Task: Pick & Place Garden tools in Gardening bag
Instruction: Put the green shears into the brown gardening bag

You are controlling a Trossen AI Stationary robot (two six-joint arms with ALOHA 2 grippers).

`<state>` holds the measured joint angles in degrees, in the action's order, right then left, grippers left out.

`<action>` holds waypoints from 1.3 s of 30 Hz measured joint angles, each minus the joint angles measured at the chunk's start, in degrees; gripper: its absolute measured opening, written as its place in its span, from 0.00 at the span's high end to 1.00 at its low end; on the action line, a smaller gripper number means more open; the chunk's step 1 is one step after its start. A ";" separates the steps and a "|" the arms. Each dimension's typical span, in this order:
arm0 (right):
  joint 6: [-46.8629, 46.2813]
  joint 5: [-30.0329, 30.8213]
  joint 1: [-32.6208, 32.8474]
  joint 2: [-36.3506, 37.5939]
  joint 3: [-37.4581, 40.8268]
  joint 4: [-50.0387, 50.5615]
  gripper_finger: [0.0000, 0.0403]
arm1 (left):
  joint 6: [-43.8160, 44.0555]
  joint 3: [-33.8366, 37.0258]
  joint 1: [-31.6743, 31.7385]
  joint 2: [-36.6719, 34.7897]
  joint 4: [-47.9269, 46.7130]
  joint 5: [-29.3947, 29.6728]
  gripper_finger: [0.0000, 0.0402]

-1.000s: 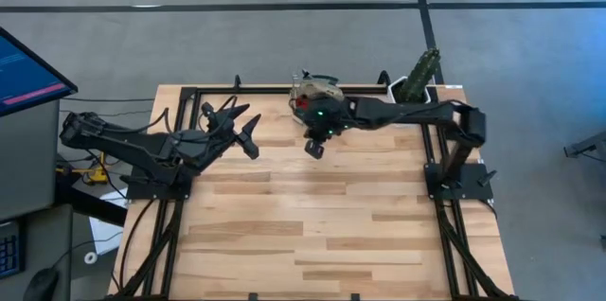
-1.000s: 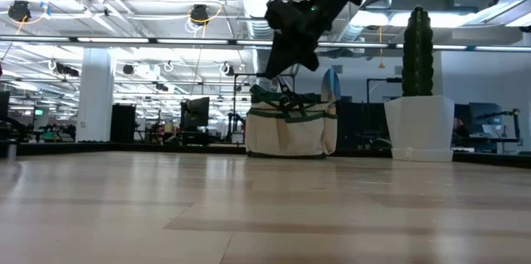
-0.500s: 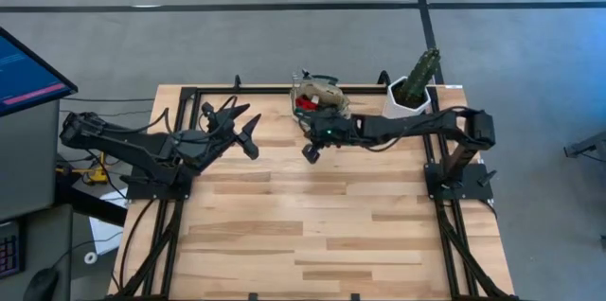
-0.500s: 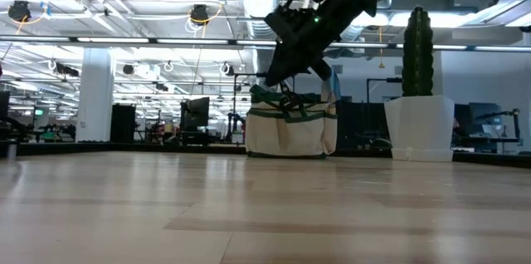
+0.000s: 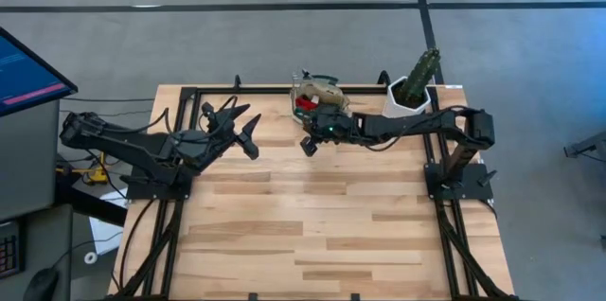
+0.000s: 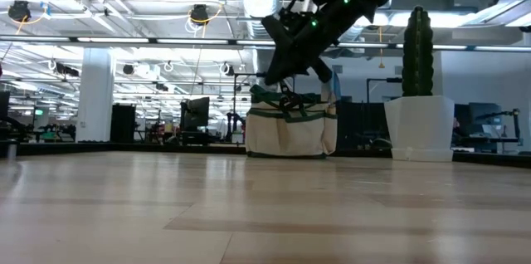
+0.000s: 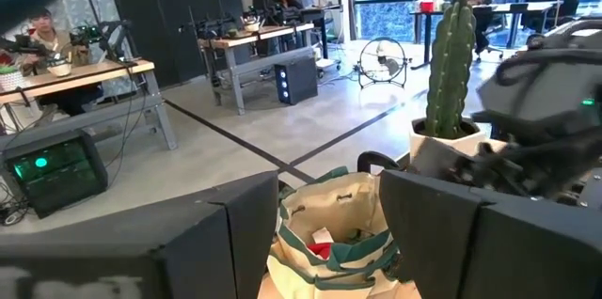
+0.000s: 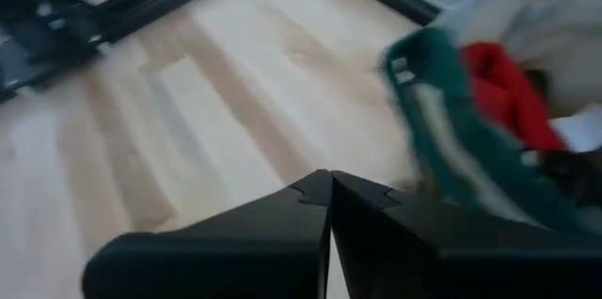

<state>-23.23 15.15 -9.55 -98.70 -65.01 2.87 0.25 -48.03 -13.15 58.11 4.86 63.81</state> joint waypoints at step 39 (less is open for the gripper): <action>-8.07 13.91 -2.76 0.63 -0.07 4.26 1.00 | 0.00 0.00 0.00 0.00 -1.77 0.02 0.56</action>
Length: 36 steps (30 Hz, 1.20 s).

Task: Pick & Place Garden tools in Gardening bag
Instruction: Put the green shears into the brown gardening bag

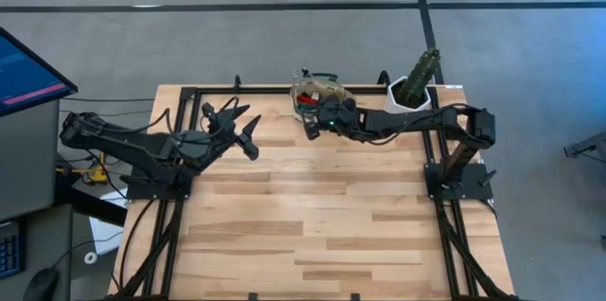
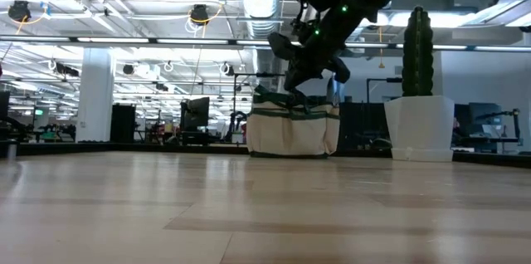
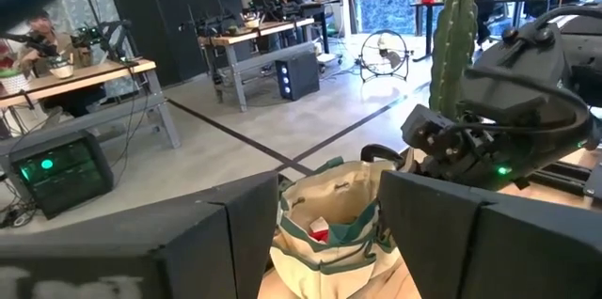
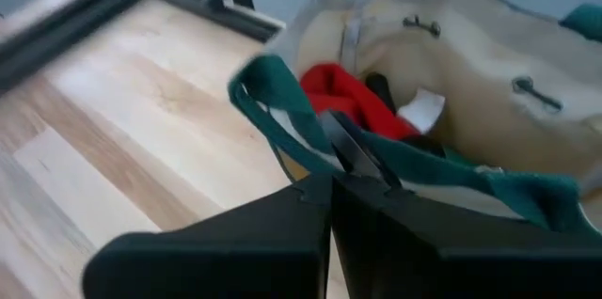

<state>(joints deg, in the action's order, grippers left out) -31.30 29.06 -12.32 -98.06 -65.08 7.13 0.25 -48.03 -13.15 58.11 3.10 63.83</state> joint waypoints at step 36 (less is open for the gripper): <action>39.68 -31.93 -7.84 7.67 -1.06 14.43 0.69 | 0.63 0.00 0.00 0.00 -1.19 1.09 0.56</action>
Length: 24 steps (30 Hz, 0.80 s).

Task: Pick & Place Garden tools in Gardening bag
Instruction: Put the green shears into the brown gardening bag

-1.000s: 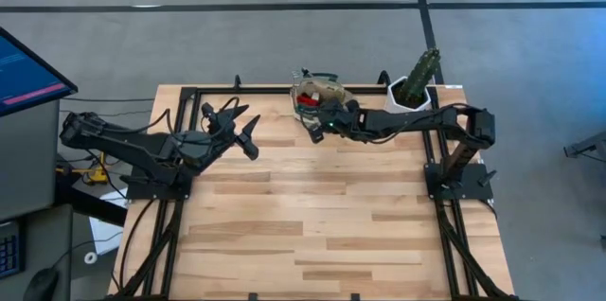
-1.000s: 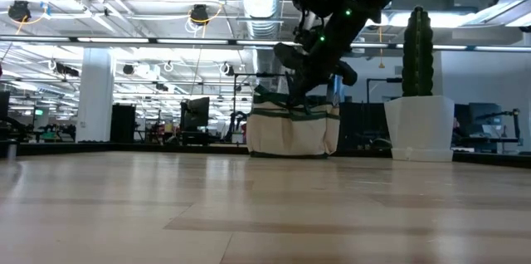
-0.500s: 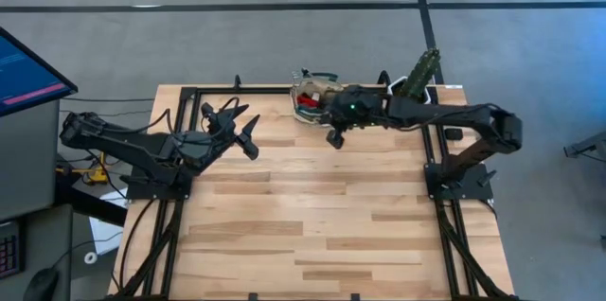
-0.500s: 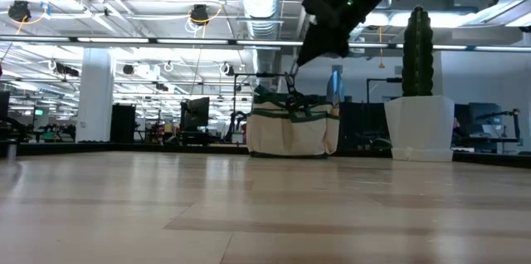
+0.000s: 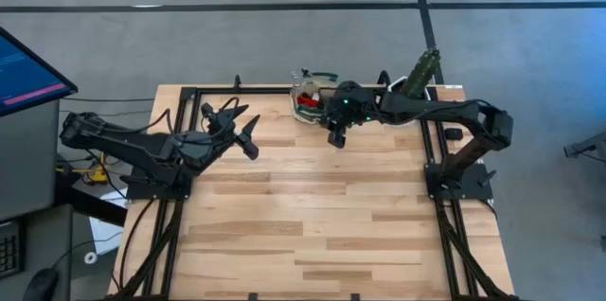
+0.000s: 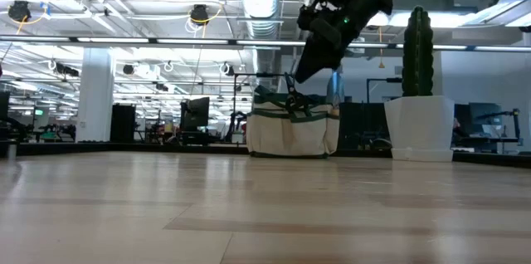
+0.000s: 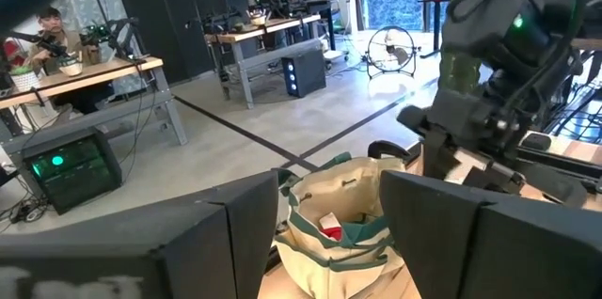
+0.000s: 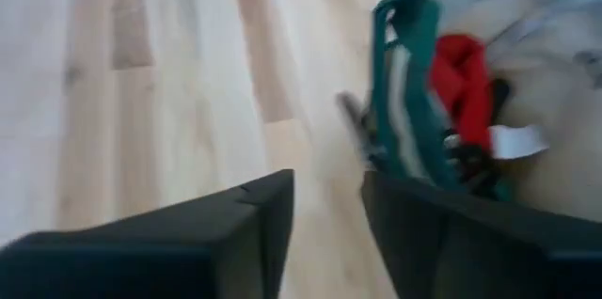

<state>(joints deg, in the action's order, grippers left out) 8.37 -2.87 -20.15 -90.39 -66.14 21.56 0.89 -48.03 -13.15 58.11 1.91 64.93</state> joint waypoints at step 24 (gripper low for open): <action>5.47 -1.19 -0.51 -1.87 -2.97 -0.42 0.55 | 0.02 0.00 0.00 0.00 -0.02 -0.06 0.56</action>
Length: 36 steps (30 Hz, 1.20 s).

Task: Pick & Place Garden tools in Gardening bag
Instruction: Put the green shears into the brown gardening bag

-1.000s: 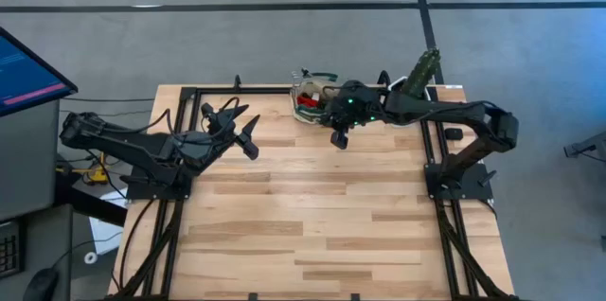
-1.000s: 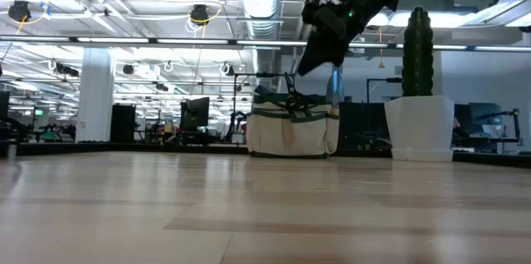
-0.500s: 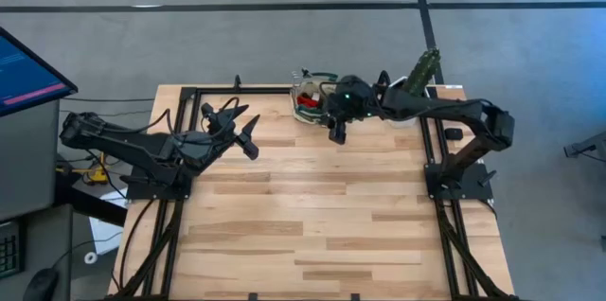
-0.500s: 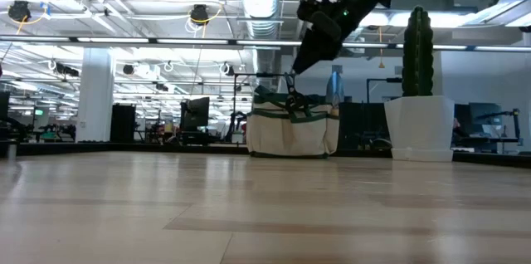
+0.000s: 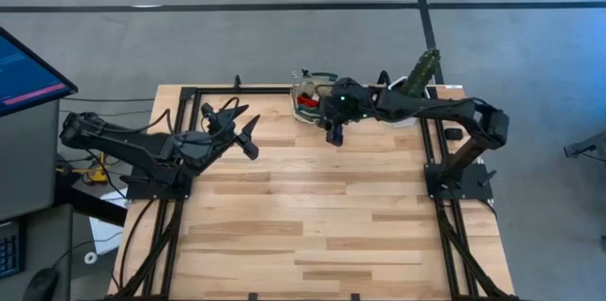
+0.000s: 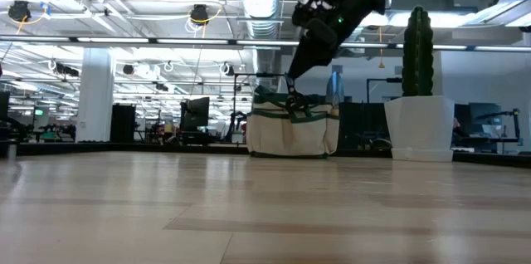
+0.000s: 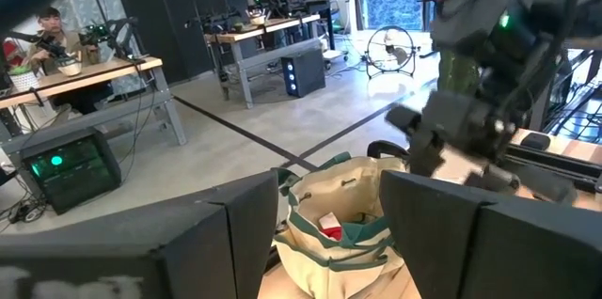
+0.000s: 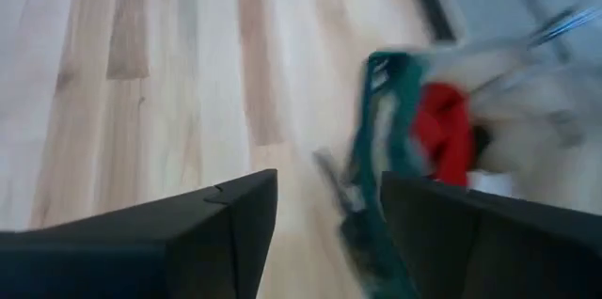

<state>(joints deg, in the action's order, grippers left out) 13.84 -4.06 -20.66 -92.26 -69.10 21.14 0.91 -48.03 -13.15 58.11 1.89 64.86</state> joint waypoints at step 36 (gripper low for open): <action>1.55 3.80 -1.47 -1.61 -2.78 4.14 0.99 | 1.53 0.00 -0.02 0.02 -0.21 0.06 0.56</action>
<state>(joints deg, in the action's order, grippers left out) 15.39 -0.26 -22.13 -93.86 -71.88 25.28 2.44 -48.03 -13.17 58.13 1.68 64.93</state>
